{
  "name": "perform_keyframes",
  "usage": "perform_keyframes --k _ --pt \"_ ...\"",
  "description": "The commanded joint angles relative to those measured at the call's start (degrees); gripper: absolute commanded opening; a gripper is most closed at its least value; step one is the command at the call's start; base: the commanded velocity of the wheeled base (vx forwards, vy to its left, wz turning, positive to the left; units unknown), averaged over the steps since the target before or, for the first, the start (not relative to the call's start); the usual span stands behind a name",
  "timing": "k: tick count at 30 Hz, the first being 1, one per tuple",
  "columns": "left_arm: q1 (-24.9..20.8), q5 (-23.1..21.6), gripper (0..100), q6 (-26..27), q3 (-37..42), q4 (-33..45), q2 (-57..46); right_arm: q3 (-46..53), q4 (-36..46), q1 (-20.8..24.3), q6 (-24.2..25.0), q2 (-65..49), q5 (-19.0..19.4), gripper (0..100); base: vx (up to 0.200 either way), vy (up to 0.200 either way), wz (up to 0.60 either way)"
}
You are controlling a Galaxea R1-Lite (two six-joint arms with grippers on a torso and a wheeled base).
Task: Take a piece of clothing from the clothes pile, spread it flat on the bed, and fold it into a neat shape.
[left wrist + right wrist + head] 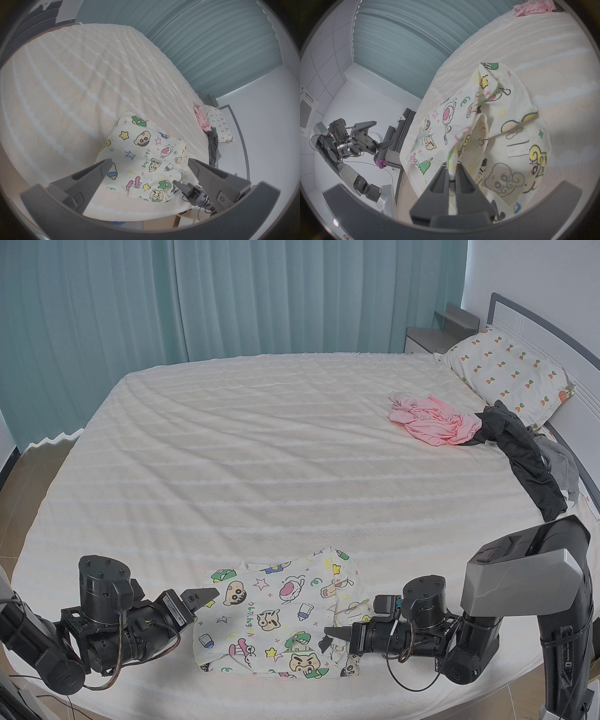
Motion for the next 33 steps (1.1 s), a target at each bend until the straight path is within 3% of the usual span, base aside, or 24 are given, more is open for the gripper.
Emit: perform_keyframes --k 1,12,23,33 --pt "0.0 0.0 100 0.0 0.2 0.0 0.1 1.6 -0.9 -0.2 -0.1 -0.8 0.0 0 0.0 0.0 0.0" --pt "-0.1 0.0 100 0.0 0.6 0.0 0.4 9.2 -5.1 -1.8 -0.6 -4.1 0.2 0 0.0 0.0 0.0" --pt "-0.1 0.0 100 0.0 0.9 0.0 0.3 10.0 -3.2 -4.4 -3.1 -4.4 0.3 0 0.0 0.0 0.0" --pt "-0.1 0.0 100 0.0 0.9 0.0 0.3 10.0 3.7 -6.4 -6.8 -6.0 0.3 0 0.0 0.0 0.0"
